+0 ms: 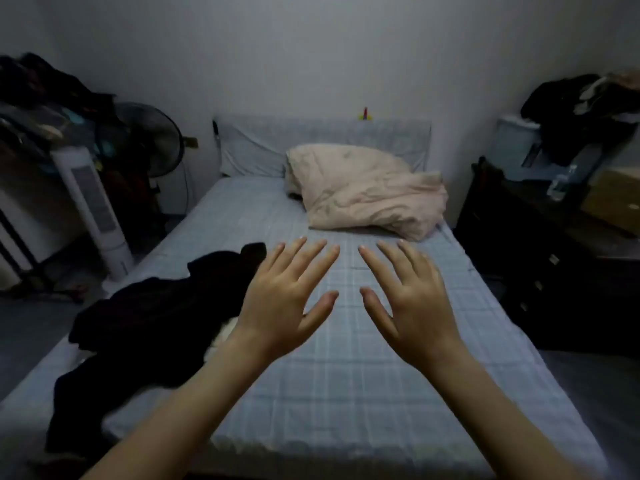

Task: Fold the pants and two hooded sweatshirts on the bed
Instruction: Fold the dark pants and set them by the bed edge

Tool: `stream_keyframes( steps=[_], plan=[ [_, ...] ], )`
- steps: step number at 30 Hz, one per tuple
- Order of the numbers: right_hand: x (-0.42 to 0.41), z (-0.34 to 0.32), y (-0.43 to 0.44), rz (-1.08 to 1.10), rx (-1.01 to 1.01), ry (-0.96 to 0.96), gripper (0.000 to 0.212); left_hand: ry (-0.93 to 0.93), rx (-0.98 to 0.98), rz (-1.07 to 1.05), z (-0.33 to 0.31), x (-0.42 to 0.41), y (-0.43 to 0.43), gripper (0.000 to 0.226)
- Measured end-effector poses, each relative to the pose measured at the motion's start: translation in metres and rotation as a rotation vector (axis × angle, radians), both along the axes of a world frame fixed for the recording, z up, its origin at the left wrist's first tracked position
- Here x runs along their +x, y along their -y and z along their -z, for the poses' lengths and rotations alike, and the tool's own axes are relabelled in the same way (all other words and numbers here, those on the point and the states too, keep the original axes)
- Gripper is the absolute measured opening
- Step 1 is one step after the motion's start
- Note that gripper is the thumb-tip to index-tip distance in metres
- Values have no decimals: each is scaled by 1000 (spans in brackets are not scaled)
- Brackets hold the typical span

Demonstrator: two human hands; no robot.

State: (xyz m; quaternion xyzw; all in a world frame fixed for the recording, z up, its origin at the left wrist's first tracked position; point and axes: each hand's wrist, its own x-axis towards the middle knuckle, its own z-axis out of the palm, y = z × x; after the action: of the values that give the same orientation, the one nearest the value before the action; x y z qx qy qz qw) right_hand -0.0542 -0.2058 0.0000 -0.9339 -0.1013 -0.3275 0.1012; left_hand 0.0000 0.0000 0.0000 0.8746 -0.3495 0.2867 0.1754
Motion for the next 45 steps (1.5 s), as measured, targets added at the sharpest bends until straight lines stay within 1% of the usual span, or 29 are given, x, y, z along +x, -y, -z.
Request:
stream_keyframes(
  steps=[2, 5, 11, 14, 16, 19, 22, 24, 26, 29, 33, 38, 42, 45],
  plan=[
    [-10, 22, -3, 12, 43, -58, 55, -69, -4, -23, 25, -12, -2, 57],
    [-32, 68, -9, 27, 83, -184, 55, -222, 3, -76, 76, -35, -10, 58],
    [-70, 158, -23, 28, 83, -506, 56, -504, 111, -149, 157, -74, -26, 63],
    [-88, 186, -29, 8, 84, -655, 51, -631, 171, -163, 188, -97, -33, 62],
    [-96, 193, -31, -11, 116, -705, 50, -703, 160, -179, 199, -107, -37, 59],
    [-100, 189, -30, -22, 219, -664, 52, -713, 94, -198, 193, -112, -40, 62],
    [-96, 180, -29, -32, 256, -598, 51, -623, 33, -205, 177, -113, -41, 58],
    [-93, 174, -29, -47, 241, -579, 51, -583, 10, -225, 169, -116, -44, 55],
    [-90, 172, -29, -86, 222, -591, 54, -581, 1, -256, 167, -122, -47, 53],
    [-89, 177, -33, -149, 205, -646, 56, -632, 7, -328, 173, -139, -52, 54],
    [-90, 189, -44, -251, 178, -696, 53, -701, 2, -459, 184, -168, -61, 57],
    [-79, 186, -70, -345, 125, -699, 51, -749, -45, -601, 184, -187, -84, 60],
    [-67, 181, -96, -387, -3, -635, 55, -718, -64, -635, 176, -184, -108, 61],
    [-56, 183, -126, -412, -69, -669, 59, -712, -65, -669, 176, -182, -136, 60]
  ],
)
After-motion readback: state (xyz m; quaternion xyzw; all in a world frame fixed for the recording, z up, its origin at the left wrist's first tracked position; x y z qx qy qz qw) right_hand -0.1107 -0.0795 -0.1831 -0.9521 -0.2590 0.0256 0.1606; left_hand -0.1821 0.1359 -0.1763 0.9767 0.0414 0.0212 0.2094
